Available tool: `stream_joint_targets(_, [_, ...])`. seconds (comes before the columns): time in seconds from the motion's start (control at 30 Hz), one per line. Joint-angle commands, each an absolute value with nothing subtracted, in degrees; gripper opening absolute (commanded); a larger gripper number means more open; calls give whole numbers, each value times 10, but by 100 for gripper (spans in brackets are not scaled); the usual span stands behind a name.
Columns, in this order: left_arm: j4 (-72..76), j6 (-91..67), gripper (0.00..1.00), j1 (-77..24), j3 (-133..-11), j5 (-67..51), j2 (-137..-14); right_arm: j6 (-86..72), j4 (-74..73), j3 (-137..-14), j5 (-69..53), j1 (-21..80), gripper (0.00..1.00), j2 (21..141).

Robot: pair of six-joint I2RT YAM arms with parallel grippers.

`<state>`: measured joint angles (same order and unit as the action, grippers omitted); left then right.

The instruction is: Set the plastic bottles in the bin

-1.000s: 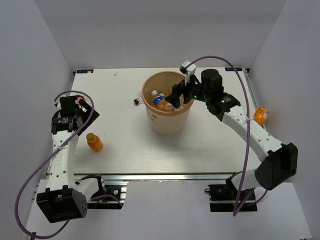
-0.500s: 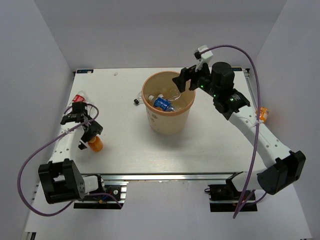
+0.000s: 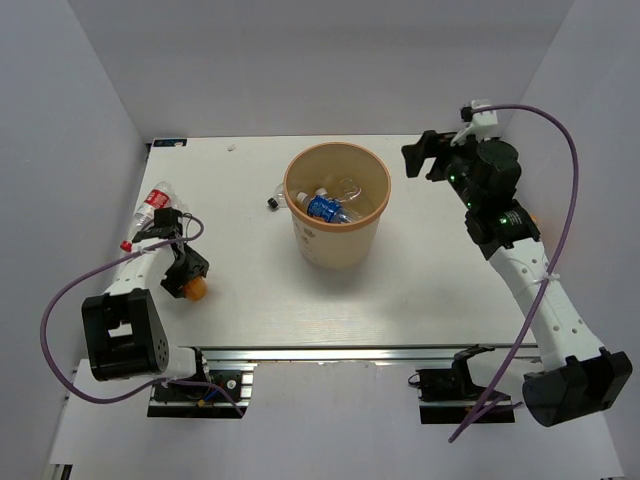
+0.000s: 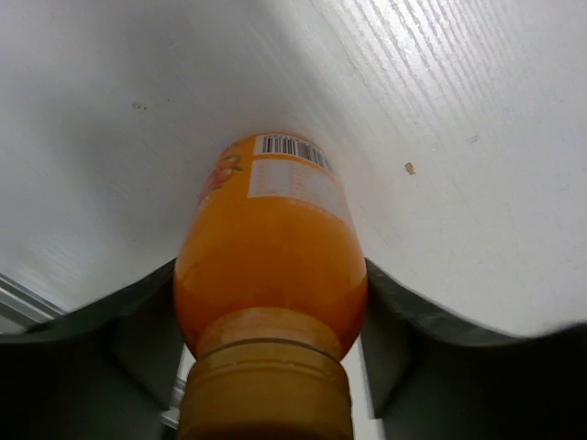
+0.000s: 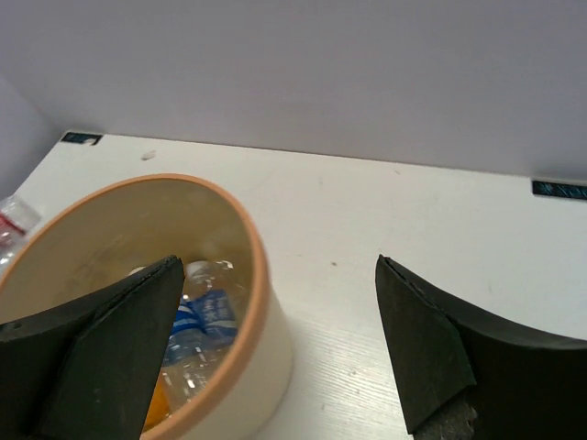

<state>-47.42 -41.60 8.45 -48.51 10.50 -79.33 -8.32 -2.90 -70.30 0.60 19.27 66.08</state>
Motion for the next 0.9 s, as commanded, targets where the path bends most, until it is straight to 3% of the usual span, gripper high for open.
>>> stream_joint_targets(0.0, [-465, -416, 64, 84, -491, 103, -777, -136, -18, -682, 5, 147, 89, 650])
stream_joint_targets(0.13, [-468, -410, 42, 84, -525, 79, -748, -166, -18, -650, -26, 85, 89, 642])
stream_joint_targets(0.53, [-298, -409, 36, 52, -679, -180, -666, -186, -57, -572, 51, 21, 89, 586])
stream_joint_targets(0.7, [-232, -377, 36, -108, -792, -155, -702, -189, -100, -560, 91, 7, 89, 579])
stream_joint_targets(0.87, [-192, -343, 39, -199, -880, -215, -824, -189, -108, -548, 84, 7, 89, 576])
